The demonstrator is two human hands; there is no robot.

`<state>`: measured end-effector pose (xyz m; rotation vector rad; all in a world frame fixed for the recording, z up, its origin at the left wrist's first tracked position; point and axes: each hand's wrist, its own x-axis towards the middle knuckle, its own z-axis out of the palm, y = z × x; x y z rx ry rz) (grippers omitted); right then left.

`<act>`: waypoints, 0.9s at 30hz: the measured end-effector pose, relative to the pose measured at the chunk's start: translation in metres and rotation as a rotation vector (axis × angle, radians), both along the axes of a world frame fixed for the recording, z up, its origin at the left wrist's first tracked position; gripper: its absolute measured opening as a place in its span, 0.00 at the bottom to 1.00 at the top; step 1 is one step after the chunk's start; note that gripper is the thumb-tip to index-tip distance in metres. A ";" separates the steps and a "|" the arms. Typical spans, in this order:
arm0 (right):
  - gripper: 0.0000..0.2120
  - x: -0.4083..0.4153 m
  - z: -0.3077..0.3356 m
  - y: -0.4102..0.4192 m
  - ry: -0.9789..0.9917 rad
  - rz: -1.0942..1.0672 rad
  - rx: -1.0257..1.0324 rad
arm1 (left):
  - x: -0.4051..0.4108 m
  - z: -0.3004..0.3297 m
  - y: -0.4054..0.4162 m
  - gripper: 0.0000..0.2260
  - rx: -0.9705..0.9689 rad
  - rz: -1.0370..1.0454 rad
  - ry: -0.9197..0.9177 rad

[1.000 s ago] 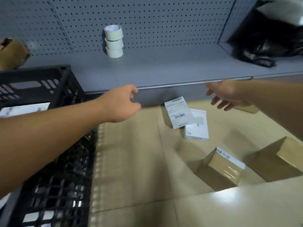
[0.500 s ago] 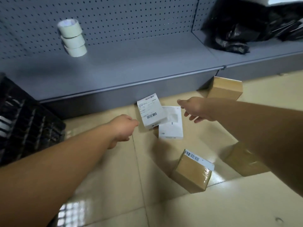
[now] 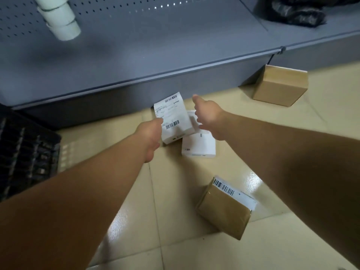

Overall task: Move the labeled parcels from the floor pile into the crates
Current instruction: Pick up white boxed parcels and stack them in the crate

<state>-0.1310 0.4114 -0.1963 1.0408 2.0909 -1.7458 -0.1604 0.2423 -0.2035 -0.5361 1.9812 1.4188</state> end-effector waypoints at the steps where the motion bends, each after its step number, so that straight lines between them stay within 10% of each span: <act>1: 0.31 -0.001 -0.003 -0.001 0.000 -0.004 -0.005 | 0.000 -0.002 0.003 0.19 0.017 0.005 -0.012; 27: 0.09 0.016 0.073 -0.069 0.174 0.030 -0.174 | 0.008 0.089 -0.085 0.10 0.123 0.034 0.051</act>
